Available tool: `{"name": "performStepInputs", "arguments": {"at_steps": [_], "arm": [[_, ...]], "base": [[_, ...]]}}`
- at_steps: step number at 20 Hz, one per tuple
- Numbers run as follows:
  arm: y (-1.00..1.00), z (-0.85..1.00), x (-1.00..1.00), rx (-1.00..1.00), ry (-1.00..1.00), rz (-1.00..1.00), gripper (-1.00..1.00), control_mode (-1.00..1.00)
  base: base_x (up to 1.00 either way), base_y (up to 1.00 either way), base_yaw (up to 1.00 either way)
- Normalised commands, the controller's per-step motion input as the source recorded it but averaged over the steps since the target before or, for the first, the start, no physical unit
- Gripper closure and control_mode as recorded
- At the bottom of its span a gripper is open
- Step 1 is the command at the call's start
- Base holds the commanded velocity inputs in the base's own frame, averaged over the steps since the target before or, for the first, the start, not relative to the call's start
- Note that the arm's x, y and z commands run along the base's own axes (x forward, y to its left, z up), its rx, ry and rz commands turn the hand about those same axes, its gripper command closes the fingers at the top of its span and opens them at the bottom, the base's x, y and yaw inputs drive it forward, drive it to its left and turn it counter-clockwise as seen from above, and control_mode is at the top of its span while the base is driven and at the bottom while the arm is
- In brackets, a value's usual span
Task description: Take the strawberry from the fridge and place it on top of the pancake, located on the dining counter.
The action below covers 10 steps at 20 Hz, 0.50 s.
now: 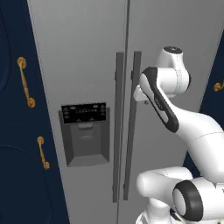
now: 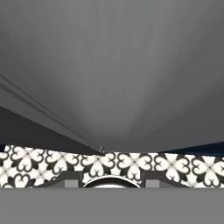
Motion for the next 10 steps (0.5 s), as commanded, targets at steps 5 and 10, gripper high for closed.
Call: {"name": "performStepInputs", "arguments": {"at_steps": [5,10], "arm": [[0.00,0.00,0.00,0.00,0.00,0.00,-1.00,1.00],[0.00,0.00,0.00,0.00,0.00,0.00,-1.00,1.00]], "base": [[-0.22,0.04,-0.01],[-0.47,0.26,-0.09]]}}
